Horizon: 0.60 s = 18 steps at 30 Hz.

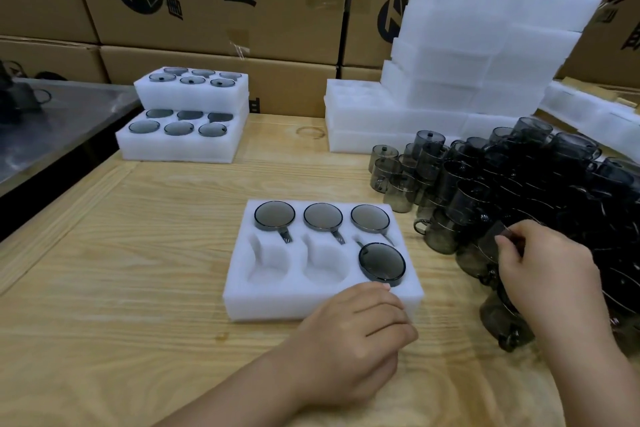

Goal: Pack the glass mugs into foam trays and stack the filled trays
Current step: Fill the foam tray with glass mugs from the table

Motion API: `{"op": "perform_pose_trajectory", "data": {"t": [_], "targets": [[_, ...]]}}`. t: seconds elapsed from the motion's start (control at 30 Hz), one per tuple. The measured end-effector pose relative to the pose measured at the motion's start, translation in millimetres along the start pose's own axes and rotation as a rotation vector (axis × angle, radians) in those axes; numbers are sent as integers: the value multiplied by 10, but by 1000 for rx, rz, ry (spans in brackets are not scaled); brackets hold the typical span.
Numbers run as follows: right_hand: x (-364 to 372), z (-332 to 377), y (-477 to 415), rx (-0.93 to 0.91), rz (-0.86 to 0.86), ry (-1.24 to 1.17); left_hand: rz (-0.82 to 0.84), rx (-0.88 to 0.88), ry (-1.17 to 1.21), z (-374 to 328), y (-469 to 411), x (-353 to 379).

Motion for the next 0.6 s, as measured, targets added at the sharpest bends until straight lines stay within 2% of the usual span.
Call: {"op": "perform_pose_trajectory", "data": {"t": [0.13,0.27,0.37,0.47,0.6], "targets": [[-124,12,96,-62,-135,-15,-64,5,-5,-13,-23,-32],[-213,343,326,-311,-226,-253,-266,-40,-56,-7,-42,-184],[-23,578,457,-478,-85,-457,-400,-145,-153,54,-15,-339],[205,673,456,-402,132,-650,-473,-292,-173,182,17,-495],[385,787,438,-409,312,-732,-550,-557,-153,434,59,-700]]}}
Point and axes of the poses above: each hand's wrist, its own y-axis away from the middle knuckle, its own x-axis out of the palm, z = x × y, the point moved 5 cm from there along -y, towards the middle knuckle, and after that the axes turned 1 degree about -z, right-handed, at the moved point
